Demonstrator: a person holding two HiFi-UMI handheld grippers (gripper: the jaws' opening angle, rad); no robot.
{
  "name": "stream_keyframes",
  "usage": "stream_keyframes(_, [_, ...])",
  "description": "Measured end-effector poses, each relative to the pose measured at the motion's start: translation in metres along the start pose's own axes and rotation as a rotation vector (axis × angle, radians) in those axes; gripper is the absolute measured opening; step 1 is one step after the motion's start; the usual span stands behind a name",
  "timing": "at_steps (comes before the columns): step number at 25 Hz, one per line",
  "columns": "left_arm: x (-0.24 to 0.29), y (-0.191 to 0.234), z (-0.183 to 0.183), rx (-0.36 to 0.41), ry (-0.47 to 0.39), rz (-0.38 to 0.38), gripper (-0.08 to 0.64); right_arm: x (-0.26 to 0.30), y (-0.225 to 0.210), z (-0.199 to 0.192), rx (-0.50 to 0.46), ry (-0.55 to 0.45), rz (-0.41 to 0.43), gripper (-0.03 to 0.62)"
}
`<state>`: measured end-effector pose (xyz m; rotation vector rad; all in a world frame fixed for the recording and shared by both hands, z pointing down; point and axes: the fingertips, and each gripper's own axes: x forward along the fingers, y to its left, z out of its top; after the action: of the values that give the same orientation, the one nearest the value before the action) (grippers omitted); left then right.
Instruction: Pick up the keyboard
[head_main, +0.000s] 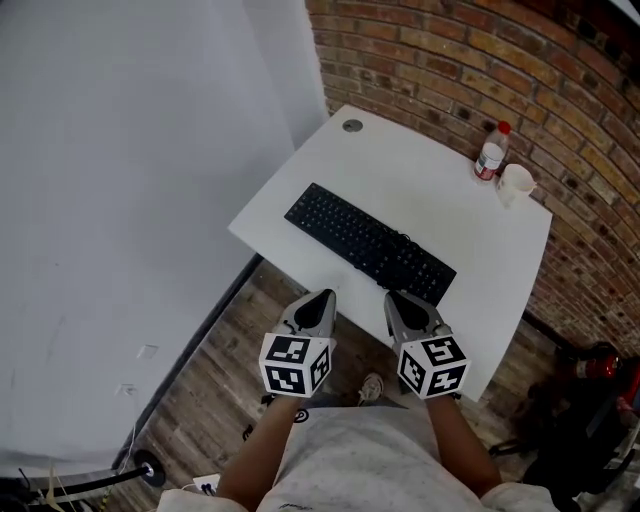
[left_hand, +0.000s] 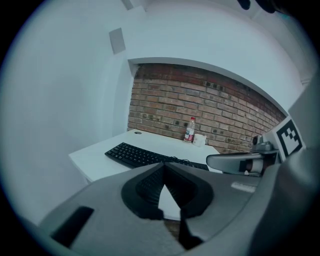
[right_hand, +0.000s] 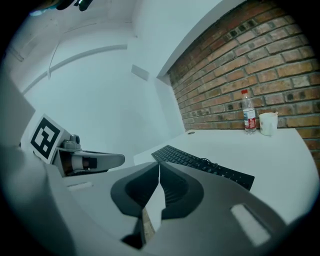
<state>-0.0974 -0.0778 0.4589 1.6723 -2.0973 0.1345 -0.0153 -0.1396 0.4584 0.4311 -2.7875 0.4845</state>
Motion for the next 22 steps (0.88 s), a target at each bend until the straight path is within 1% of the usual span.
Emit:
stream_keyframes(5, [0.023, 0.018, 0.011, 0.002, 0.017, -0.006, -0.005, 0.014, -0.021, 0.008, 0.033, 0.000, -0.043, 0.009])
stream_keyframes(8, [0.044, 0.030, 0.018, 0.000, 0.028, -0.027, -0.005, 0.021, -0.037, 0.011, 0.052, 0.000, -0.093, 0.009])
stream_keyframes(13, [0.088, 0.053, 0.024, 0.025, 0.050, -0.111, -0.005, 0.038, -0.071, 0.007, 0.097, -0.009, -0.237, 0.009])
stream_keyframes(17, [0.118, 0.076, 0.033, 0.038, 0.082, -0.166, 0.000, 0.052, -0.092, 0.011, 0.127, -0.015, -0.344, 0.009])
stream_keyframes(20, [0.140, 0.094, 0.039, 0.057, 0.112, -0.201, 0.030, 0.057, -0.109, 0.010, 0.154, -0.013, -0.421, 0.026])
stream_keyframes(22, [0.154, 0.107, 0.043, 0.075, 0.130, -0.220, 0.064, 0.057, -0.121, 0.007, 0.178, -0.008, -0.482, 0.059])
